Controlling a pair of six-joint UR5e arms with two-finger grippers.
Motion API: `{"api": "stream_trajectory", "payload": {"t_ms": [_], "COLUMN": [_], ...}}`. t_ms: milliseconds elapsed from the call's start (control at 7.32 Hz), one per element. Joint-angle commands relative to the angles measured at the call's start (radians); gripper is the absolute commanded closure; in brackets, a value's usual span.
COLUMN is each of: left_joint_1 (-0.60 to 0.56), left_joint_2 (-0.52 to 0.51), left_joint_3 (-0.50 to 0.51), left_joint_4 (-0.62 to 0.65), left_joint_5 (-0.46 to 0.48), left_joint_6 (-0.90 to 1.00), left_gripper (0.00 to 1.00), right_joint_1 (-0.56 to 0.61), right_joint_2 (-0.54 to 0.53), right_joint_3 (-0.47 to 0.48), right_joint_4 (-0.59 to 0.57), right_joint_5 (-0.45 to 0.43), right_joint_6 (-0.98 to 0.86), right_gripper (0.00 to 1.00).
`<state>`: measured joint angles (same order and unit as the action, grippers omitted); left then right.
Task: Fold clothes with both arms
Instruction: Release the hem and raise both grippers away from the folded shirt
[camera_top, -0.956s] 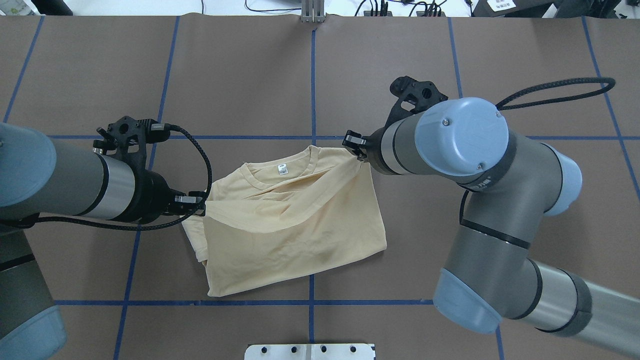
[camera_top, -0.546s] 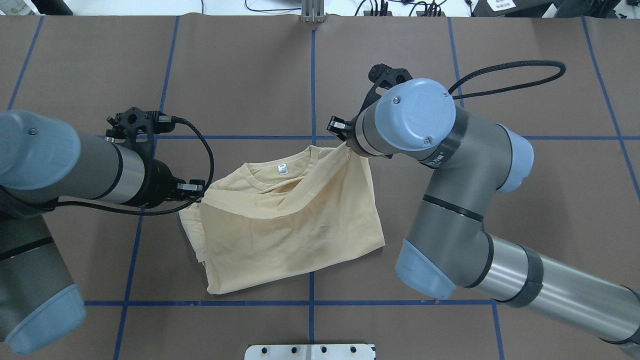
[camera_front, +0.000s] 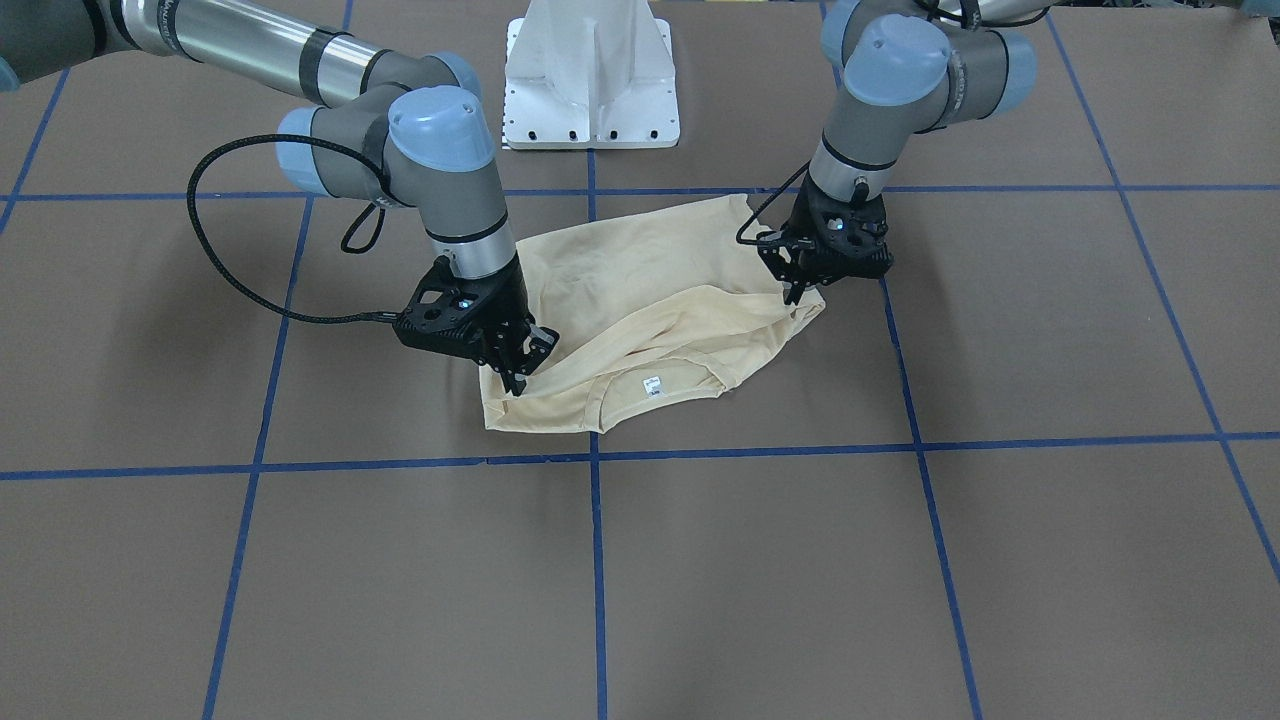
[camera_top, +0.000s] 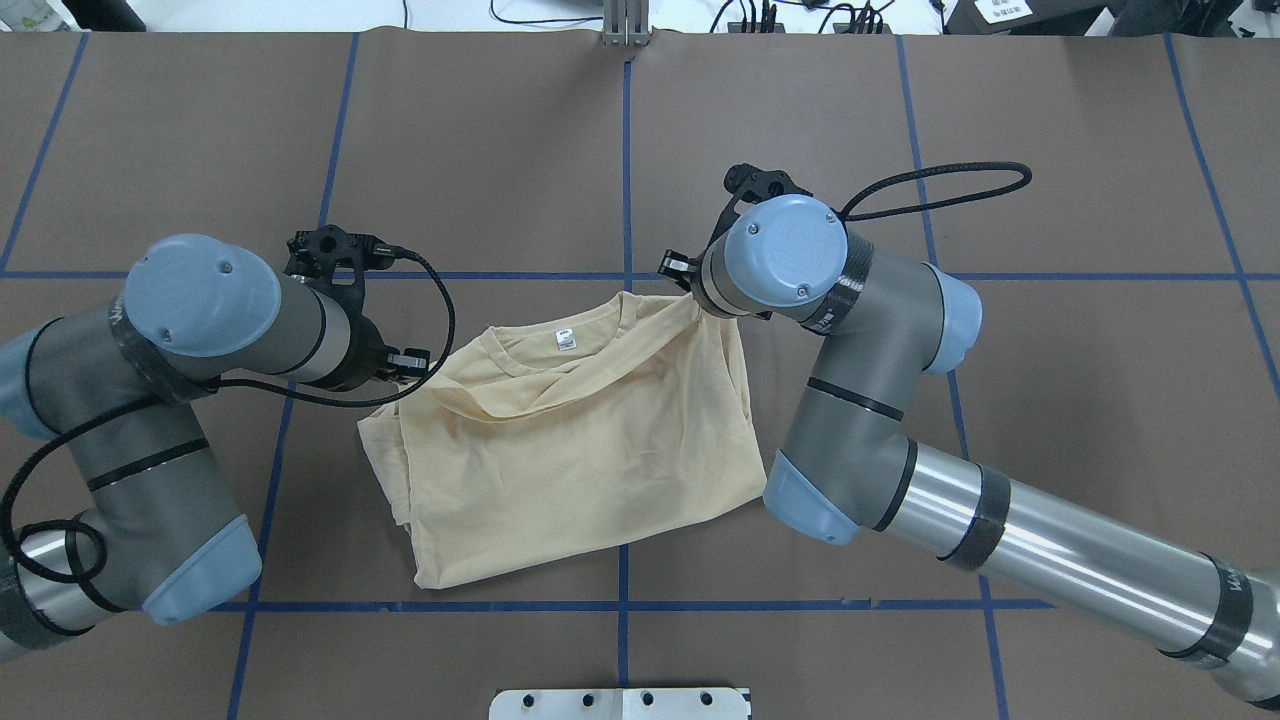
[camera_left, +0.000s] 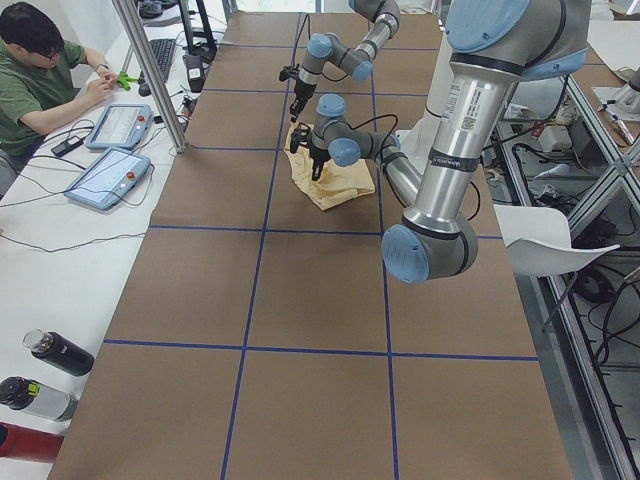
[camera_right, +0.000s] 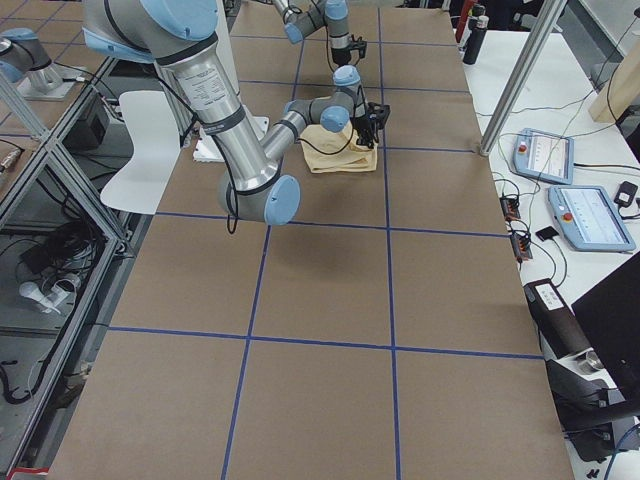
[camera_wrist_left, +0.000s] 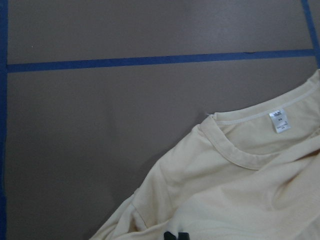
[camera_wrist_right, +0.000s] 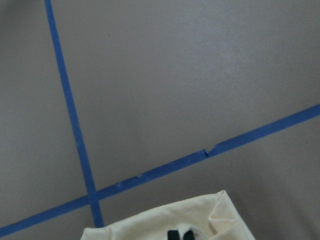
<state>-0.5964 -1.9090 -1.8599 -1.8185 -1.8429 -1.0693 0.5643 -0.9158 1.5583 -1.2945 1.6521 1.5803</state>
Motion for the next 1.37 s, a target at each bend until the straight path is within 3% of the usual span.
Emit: {"api": "stream_trajectory", "payload": {"t_ms": [0,273,546,683,820,1093,1230], "left_joint_1": [-0.019,-0.046,-0.046,-0.046,-0.046,-0.046,-0.043], "left_joint_2": [-0.001,0.008,0.014,0.018,0.025,0.039,0.083], "left_joint_3": [0.022,0.016,0.018,0.019,0.016,-0.017,-0.078], "left_joint_4": [-0.035,-0.035,-0.035,-0.036,-0.039,-0.038,-0.038], "left_joint_5": [0.016,0.014,0.013,0.013,0.011,0.002,-0.001], "left_joint_6": [0.077,0.109,0.109,0.109,0.138,0.144,0.143], "left_gripper": [1.0,1.0,1.0,0.73,0.01,0.0,0.0], "right_joint_1": [0.031,0.074,0.068,0.063,0.062,0.086,0.133], "right_joint_2": [-0.003,-0.005,-0.034,-0.035,-0.037,-0.032,-0.037], "right_joint_3": [0.002,0.003,0.0,-0.009,-0.011,-0.009,-0.007], "right_joint_4": [0.012,0.014,0.033,0.062,0.058,0.052,0.047], "right_joint_5": [0.012,0.08,0.078,0.071,0.069,0.095,0.197], "right_joint_6": [-0.025,-0.032,-0.036,-0.036,-0.043,-0.062,-0.071], "right_gripper": [1.0,1.0,1.0,0.53,0.01,0.0,0.0]}}
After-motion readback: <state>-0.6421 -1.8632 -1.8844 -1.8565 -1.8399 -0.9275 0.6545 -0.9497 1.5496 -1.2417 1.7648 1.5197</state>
